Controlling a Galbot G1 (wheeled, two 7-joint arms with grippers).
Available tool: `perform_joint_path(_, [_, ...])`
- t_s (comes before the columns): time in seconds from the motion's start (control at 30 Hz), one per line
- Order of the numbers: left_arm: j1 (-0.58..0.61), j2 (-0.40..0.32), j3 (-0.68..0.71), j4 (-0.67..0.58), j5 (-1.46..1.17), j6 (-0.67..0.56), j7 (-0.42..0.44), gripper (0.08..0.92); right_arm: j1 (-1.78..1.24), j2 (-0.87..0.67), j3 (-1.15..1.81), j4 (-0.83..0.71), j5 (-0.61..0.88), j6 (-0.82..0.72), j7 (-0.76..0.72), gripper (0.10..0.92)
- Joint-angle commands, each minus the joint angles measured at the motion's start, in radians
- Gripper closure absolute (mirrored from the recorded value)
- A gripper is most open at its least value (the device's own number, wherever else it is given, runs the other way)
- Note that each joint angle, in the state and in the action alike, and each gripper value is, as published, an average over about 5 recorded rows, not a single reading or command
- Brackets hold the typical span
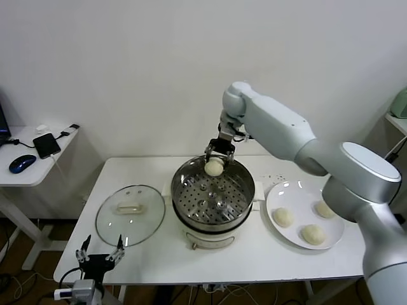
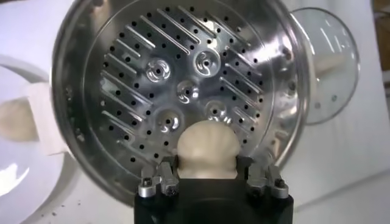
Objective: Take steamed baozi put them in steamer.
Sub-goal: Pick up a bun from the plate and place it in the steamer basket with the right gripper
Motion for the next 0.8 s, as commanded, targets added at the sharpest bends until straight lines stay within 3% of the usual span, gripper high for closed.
perform_joint_path(0.03, [0.000, -0.049, -0.001, 0.003, 0.001, 0.000, -0.001, 0.177, -0.049, 0.040, 0.022, -0.030, -0.177, 0.061, 0.130, 0.397])
perform_joint_path(0.43, [-0.010, -0.049, 0.000, 0.016, 0.001, 0.000, -0.001, 0.177, -0.072, 0.039, 0.023, -0.044, -0.187, 0.061, 0.151, 0.396])
perform_joint_path(0.67, [-0.013, -0.049, 0.001, 0.023, 0.001, 0.000, -0.001, 0.177, -0.053, 0.014, -0.040, -0.015, -0.079, 0.061, 0.140, 0.254])
perform_joint_path(0.8, [-0.013, -0.049, 0.002, 0.023, 0.002, 0.001, -0.001, 0.177, -0.020, -0.026, -0.052, 0.048, 0.030, -0.018, 0.034, 0.207])
